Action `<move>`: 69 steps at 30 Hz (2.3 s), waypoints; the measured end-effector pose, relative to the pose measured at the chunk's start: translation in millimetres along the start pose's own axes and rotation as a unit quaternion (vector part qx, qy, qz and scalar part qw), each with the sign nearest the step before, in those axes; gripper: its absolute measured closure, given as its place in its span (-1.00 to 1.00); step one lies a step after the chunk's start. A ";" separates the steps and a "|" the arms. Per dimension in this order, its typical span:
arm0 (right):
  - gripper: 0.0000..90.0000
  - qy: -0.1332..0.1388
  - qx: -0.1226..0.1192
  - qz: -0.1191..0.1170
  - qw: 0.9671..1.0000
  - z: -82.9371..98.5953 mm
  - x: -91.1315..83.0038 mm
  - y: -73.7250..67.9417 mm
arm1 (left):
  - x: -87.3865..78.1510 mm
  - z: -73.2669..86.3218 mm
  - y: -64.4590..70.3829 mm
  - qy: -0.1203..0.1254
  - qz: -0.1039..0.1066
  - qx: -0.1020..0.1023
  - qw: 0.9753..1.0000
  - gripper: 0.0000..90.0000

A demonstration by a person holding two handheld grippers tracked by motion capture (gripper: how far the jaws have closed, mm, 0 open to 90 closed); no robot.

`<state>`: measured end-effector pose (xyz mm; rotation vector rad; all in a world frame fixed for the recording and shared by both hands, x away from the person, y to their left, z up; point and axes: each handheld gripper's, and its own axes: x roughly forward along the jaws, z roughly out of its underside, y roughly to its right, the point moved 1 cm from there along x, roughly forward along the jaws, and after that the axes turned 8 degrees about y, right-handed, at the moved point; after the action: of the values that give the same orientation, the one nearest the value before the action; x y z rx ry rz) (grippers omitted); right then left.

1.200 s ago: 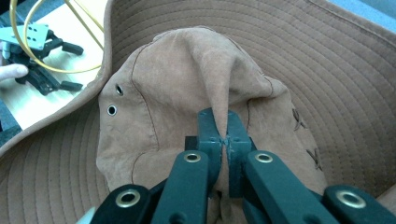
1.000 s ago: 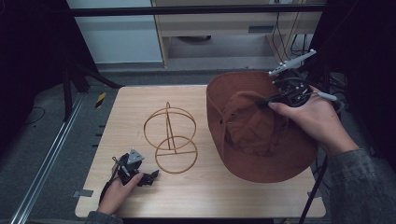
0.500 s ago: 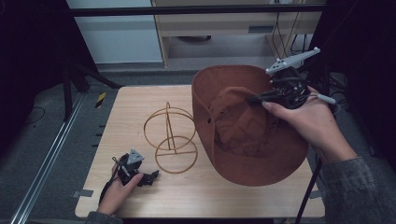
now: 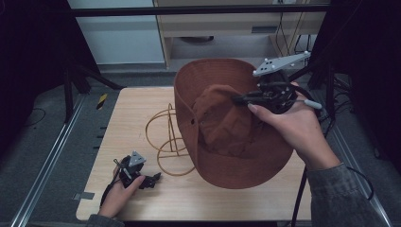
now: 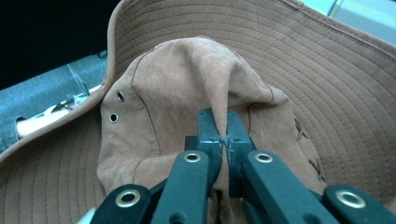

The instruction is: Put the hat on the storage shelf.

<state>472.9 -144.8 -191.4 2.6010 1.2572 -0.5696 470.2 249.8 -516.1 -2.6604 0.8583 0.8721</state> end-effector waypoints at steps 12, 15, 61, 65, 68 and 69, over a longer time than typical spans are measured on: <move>0.98 0.011 -0.007 -0.014 1.000 -15.9 24.8 -12.4 | -0.2 0.0 0.1 0.000 0.000 0.000 1.000 -1.00; 0.98 0.012 -0.006 -0.015 1.000 -20.9 32.0 -11.6 | -0.2 0.0 0.1 0.000 0.000 0.000 1.000 -1.00; 0.98 0.029 0.009 -0.026 0.999 -44.2 98.2 -19.7 | -0.2 -0.1 0.2 -0.001 0.003 -0.001 1.000 -1.00; 0.98 0.027 0.008 -0.028 0.999 -44.5 101.1 -20.9 | -0.2 -0.1 0.2 -0.001 0.003 -0.001 1.000 -1.00; 0.98 0.027 0.007 -0.030 0.999 -46.3 103.7 -22.6 | -0.2 -0.1 0.3 -0.001 0.003 -0.001 1.000 -1.00; 0.98 0.027 0.007 -0.031 0.999 -47.2 104.3 -23.6 | -0.2 -0.1 0.3 -0.001 0.003 -0.001 1.000 -1.00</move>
<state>525.3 -40.3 -192.8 2.6136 1.3610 -0.5238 469.9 249.7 -515.9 -2.6586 0.8666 0.8780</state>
